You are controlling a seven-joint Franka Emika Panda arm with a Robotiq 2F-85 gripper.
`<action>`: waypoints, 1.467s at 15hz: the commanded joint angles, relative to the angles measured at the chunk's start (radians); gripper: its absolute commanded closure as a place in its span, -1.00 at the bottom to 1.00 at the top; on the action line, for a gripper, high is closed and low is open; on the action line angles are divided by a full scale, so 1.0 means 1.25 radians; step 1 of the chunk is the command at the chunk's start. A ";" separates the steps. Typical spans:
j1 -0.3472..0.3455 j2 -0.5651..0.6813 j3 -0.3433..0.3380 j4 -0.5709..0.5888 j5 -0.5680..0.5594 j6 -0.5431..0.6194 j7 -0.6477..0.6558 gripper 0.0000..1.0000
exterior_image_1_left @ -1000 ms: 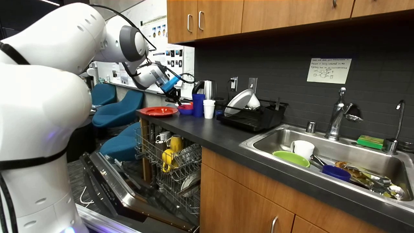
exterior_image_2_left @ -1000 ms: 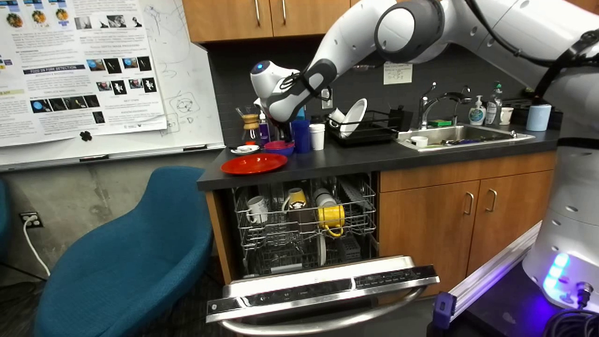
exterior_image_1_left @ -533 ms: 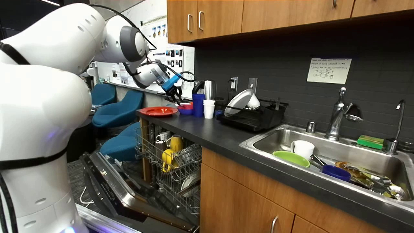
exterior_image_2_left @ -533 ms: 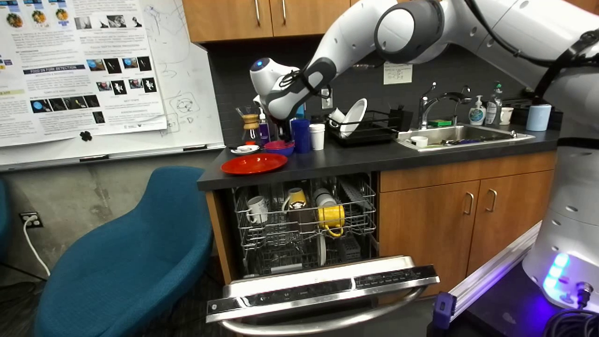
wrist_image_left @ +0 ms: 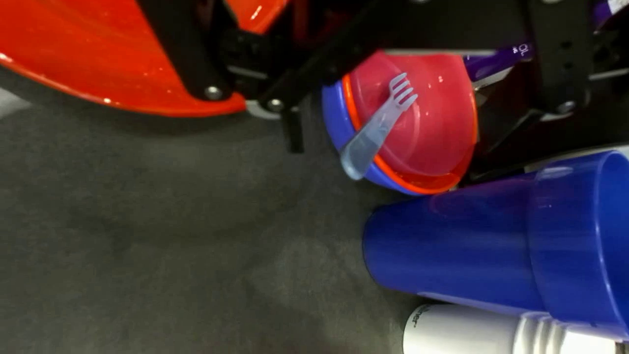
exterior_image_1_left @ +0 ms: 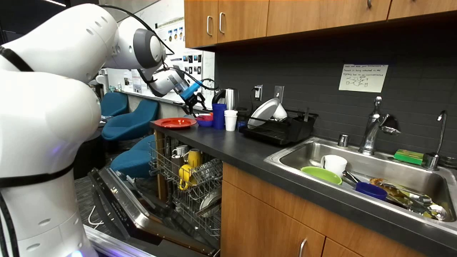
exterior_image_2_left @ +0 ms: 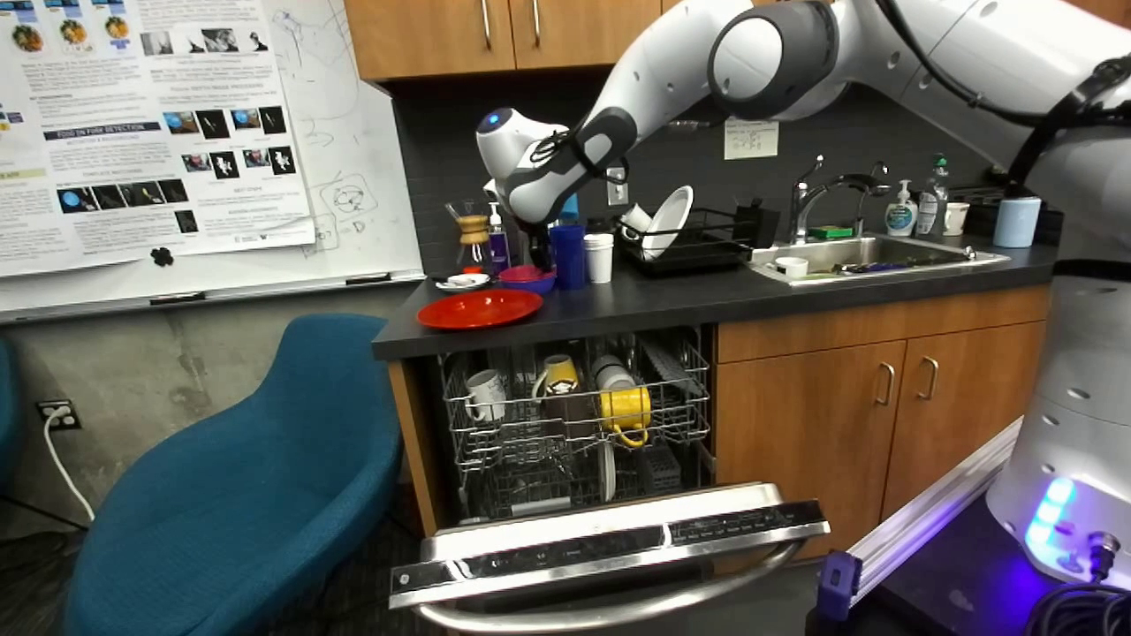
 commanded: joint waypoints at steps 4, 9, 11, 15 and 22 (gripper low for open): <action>-0.009 0.008 0.004 0.004 0.020 -0.024 -0.018 -1.00; -0.007 0.027 0.001 0.015 0.027 -0.028 -0.016 -1.00; -0.005 0.038 0.000 0.028 0.025 -0.026 -0.019 -1.00; 0.000 0.071 -0.007 0.077 0.016 -0.023 -0.029 -1.00; -0.004 0.108 -0.017 0.114 -0.003 -0.021 -0.047 -0.48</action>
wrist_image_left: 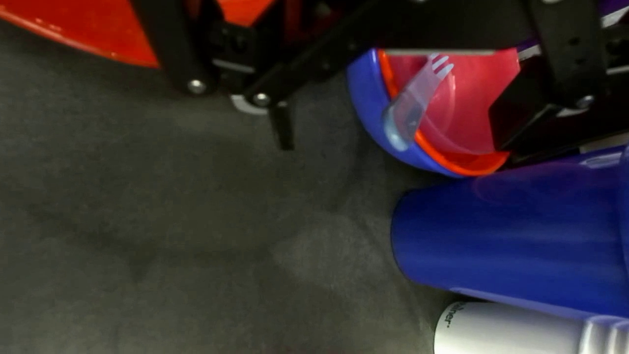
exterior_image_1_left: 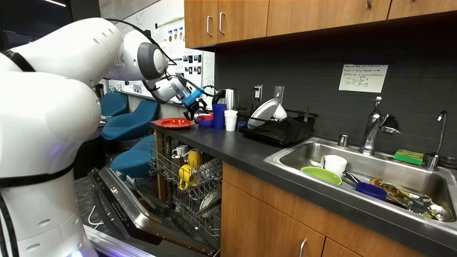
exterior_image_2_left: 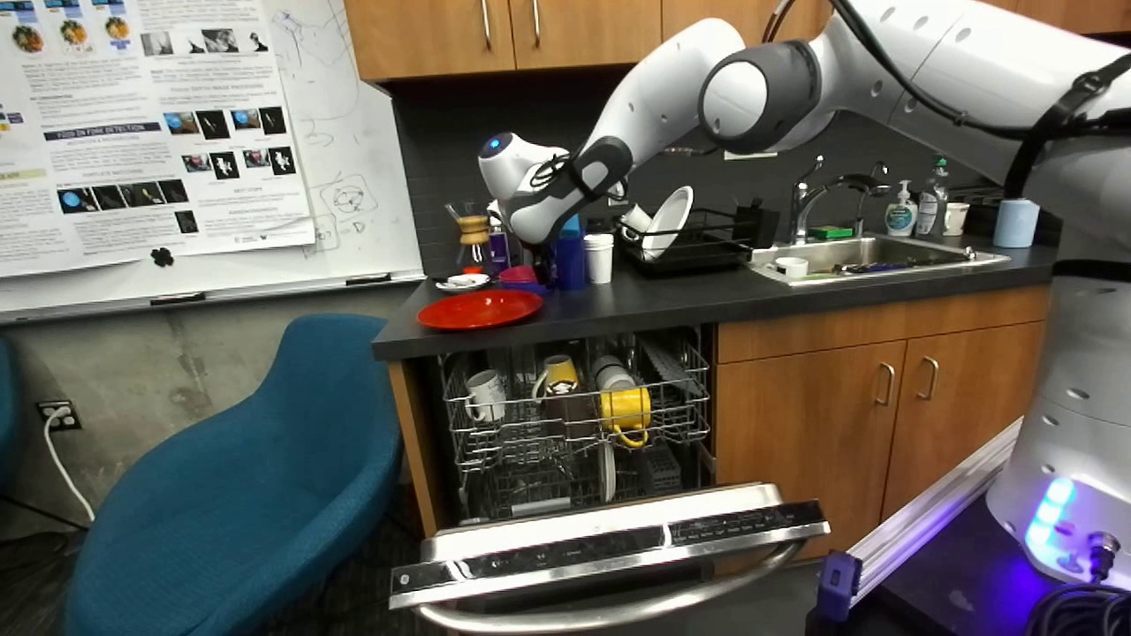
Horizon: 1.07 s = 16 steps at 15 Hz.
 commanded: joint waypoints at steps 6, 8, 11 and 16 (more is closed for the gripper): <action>0.005 0.016 -0.009 0.018 -0.021 0.000 -0.064 0.31; 0.006 0.014 -0.007 0.017 -0.022 0.002 -0.072 0.63; 0.007 0.010 -0.007 0.014 -0.021 0.003 -0.076 0.99; 0.005 0.005 -0.010 0.017 -0.025 0.002 -0.076 0.95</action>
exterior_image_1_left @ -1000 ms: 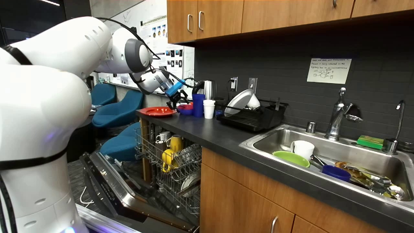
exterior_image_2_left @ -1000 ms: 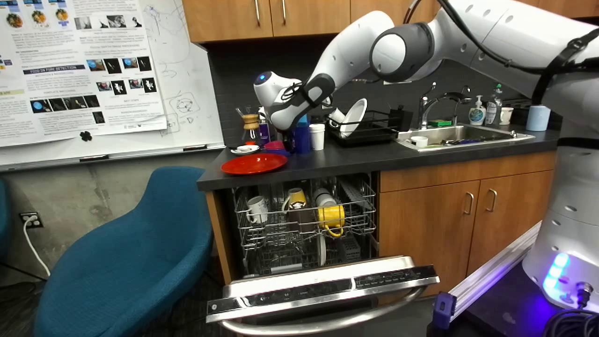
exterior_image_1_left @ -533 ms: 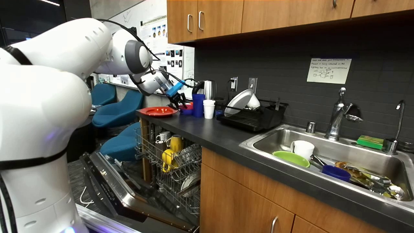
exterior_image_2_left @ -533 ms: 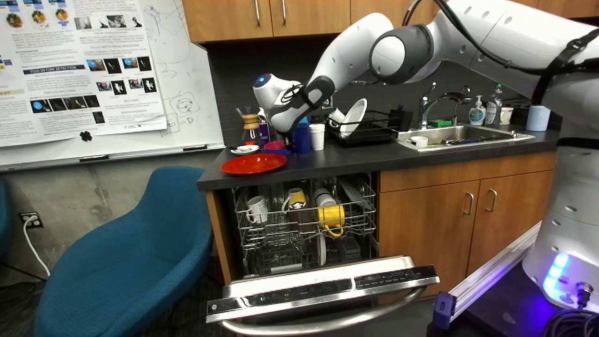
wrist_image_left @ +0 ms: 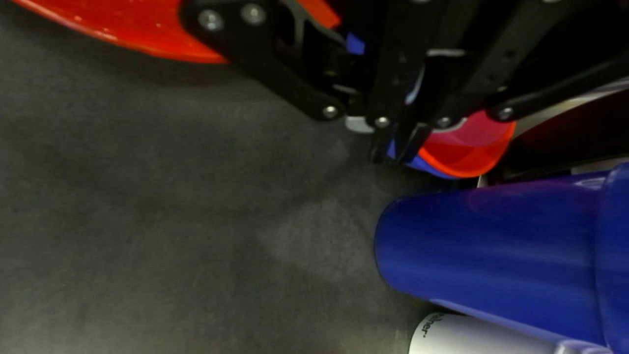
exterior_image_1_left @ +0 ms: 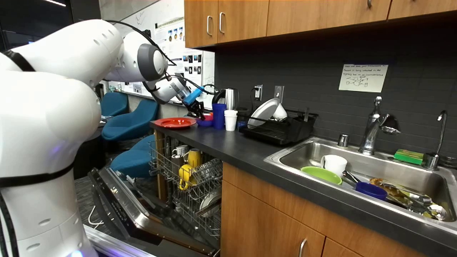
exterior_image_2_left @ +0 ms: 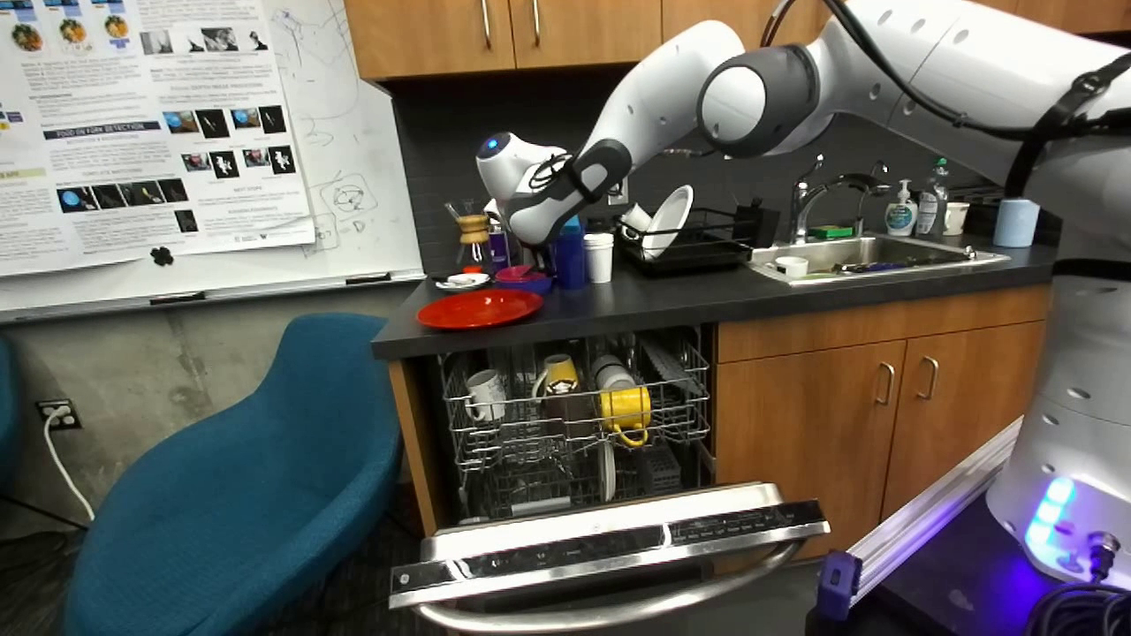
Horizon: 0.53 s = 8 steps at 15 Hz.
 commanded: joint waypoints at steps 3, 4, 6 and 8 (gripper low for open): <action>0.000 -0.009 -0.011 0.004 -0.017 0.002 -0.013 0.98; 0.001 -0.006 -0.016 0.013 -0.020 0.003 -0.009 0.97; -0.003 -0.007 -0.018 0.032 -0.014 0.003 -0.003 0.97; -0.007 -0.010 -0.019 0.054 -0.007 0.004 0.009 0.97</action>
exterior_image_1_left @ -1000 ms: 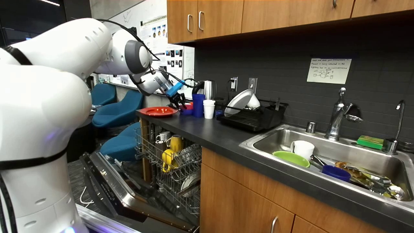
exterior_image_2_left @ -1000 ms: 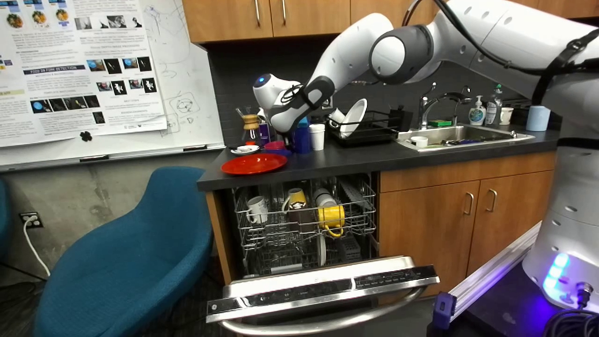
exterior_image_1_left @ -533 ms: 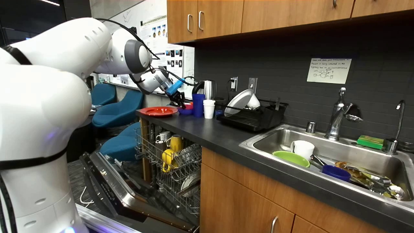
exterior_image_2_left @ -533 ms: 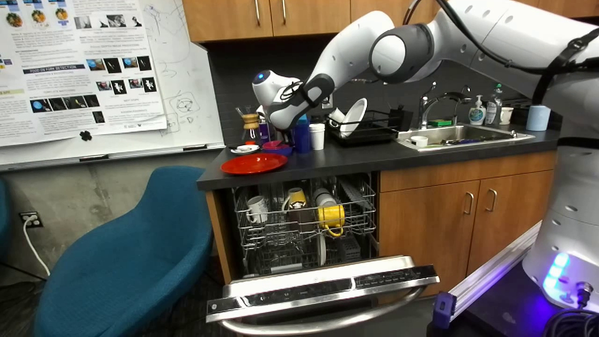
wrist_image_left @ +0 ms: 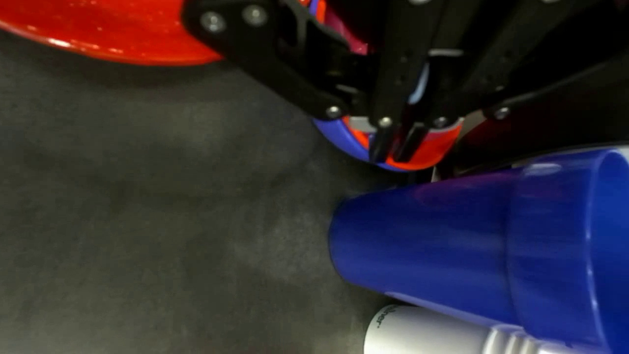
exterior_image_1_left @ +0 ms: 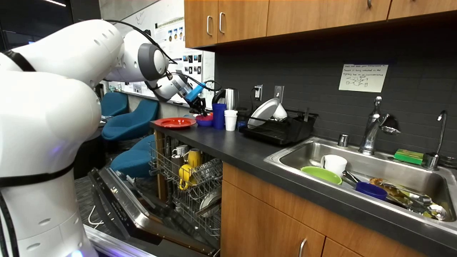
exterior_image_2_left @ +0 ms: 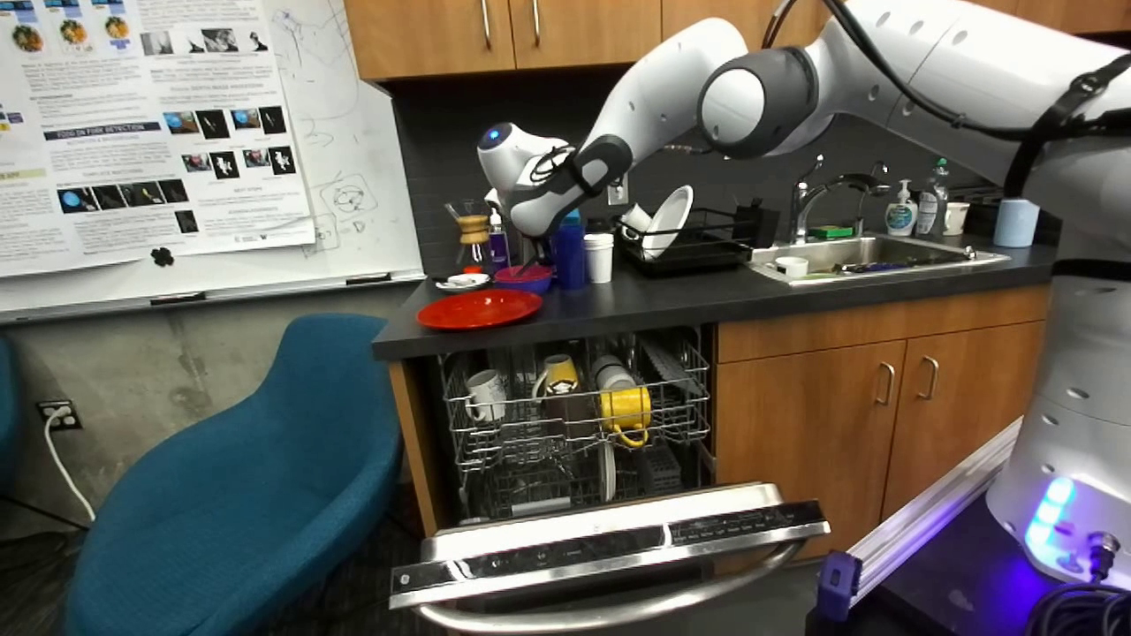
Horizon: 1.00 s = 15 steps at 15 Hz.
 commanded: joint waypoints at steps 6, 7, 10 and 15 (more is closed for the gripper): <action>-0.009 -0.023 -0.024 0.058 -0.016 0.007 0.020 0.97; -0.009 -0.027 -0.029 0.057 -0.016 0.004 0.020 0.97; -0.003 -0.057 -0.033 0.025 -0.012 -0.004 0.025 0.97; 0.053 -0.103 -0.027 -0.021 -0.011 -0.032 0.068 0.97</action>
